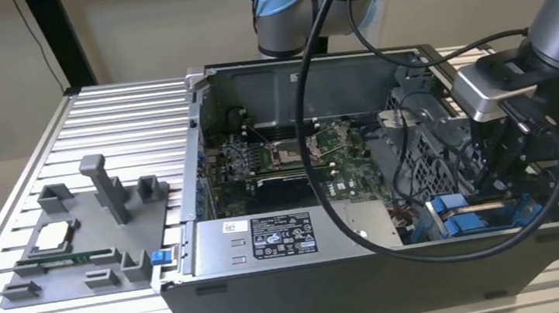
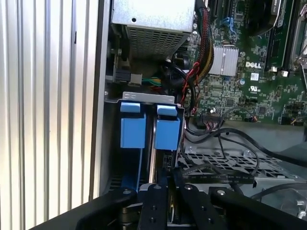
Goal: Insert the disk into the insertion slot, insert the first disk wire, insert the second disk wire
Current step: 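Insert the second disk wire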
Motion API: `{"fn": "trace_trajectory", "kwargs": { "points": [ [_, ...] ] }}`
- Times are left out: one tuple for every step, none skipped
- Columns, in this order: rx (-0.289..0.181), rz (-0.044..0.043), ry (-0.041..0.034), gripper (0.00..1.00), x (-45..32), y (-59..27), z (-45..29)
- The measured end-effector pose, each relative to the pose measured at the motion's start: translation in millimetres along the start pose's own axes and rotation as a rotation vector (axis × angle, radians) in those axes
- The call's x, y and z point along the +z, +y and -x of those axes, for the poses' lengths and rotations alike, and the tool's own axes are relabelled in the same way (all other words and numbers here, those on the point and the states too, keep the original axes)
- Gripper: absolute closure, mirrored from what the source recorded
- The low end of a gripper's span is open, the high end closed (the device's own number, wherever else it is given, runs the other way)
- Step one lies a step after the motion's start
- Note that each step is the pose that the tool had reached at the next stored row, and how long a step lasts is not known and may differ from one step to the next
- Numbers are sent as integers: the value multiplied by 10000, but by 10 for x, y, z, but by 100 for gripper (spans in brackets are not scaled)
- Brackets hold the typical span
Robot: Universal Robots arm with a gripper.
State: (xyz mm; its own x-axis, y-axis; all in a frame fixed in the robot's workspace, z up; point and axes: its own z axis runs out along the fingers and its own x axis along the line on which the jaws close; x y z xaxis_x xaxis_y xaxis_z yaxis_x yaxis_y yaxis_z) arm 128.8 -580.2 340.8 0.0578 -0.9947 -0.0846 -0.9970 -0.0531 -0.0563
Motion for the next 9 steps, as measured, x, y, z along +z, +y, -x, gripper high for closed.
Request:
{"fn": "trace_trajectory", "kwargs": {
  "points": [
    [9, -1, 0, 100, 3, 0, 0],
    [19, -2, -1, 100, 4, 0, 0],
    [30, -3, -2, 100, 6, 0, 0],
    [40, -4, -4, 100, 7, 0, 1],
    [51, -5, -2, 100, 7, 0, 1],
    [62, -6, -2, 100, 7, 0, 1],
    [74, -7, -3, 100, 7, 0, 1],
    [89, -8, -3, 100, 6, 0, 1],
    [105, -10, -2, 100, 6, 0, 1]
  ]
}}
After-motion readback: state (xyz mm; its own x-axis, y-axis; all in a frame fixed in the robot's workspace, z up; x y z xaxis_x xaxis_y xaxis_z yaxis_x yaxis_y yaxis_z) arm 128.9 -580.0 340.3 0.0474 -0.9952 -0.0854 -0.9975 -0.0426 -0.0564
